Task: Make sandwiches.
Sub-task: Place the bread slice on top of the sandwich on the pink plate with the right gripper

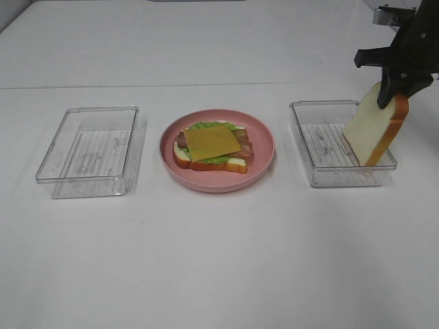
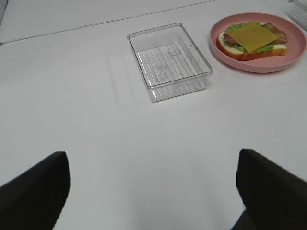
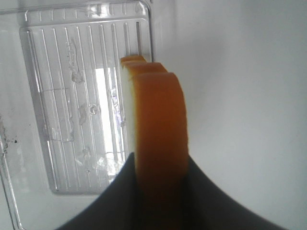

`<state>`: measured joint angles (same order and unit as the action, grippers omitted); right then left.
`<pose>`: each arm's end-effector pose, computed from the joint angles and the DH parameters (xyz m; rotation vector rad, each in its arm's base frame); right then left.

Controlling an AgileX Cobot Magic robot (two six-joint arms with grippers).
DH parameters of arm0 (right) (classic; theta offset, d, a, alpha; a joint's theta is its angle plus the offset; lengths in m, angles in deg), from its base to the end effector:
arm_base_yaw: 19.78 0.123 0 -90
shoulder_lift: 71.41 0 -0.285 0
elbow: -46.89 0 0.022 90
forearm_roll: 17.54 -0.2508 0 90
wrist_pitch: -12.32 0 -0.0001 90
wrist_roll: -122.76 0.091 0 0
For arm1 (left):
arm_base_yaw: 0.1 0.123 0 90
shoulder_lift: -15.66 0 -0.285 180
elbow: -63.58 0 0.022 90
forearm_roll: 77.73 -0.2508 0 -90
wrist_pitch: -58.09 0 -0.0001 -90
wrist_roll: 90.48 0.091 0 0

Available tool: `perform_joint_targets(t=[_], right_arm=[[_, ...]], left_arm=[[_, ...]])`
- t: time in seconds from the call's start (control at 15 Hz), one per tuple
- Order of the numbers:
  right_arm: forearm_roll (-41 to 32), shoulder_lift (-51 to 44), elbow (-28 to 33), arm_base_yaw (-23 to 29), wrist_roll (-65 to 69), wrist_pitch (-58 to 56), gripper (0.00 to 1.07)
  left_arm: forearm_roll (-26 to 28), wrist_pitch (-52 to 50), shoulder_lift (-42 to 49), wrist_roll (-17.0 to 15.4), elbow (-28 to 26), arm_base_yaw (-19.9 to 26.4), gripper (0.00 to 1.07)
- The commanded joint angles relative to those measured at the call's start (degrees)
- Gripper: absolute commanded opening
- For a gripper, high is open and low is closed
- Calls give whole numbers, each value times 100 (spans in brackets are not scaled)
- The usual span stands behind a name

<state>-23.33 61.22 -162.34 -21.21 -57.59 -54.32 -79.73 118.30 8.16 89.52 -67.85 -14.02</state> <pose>0.4579 -0.0030 0.2067 0.0753 2.9623 0.1387 -0.0044 0.0039 0.2781 0.2446 2.0160 -0.1115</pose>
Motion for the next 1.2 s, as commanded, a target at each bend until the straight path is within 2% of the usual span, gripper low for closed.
perform_joint_targets(t=[0.07,0.4,0.6,0.73,0.93,1.07,1.2], right_arm=[[52,-178,-6,11,-40,34,0],[-1289,-963,-6,11,-235,-74,0],[-2607,-1089,23,17,-613,-206,0],[-3644,-1083,355,97,-963,-115,0],[-4670,-1031,1077,602,-1421,464,0],[-5225,-871,1507,1146,-1421,1375,0],[-5403,-705,1616,1507,-1409,1879,0]], left_arm=[[6,-29,126,-52,6,-11,89],[6,-29,126,-52,6,-11,89],[6,-29,126,-52,6,-11,89],[6,-29,126,-52,6,-11,89],[6,-29,126,-52,6,-11,89],[6,-29,126,-52,6,-11,89],[6,-29,126,-52,6,-11,89]])
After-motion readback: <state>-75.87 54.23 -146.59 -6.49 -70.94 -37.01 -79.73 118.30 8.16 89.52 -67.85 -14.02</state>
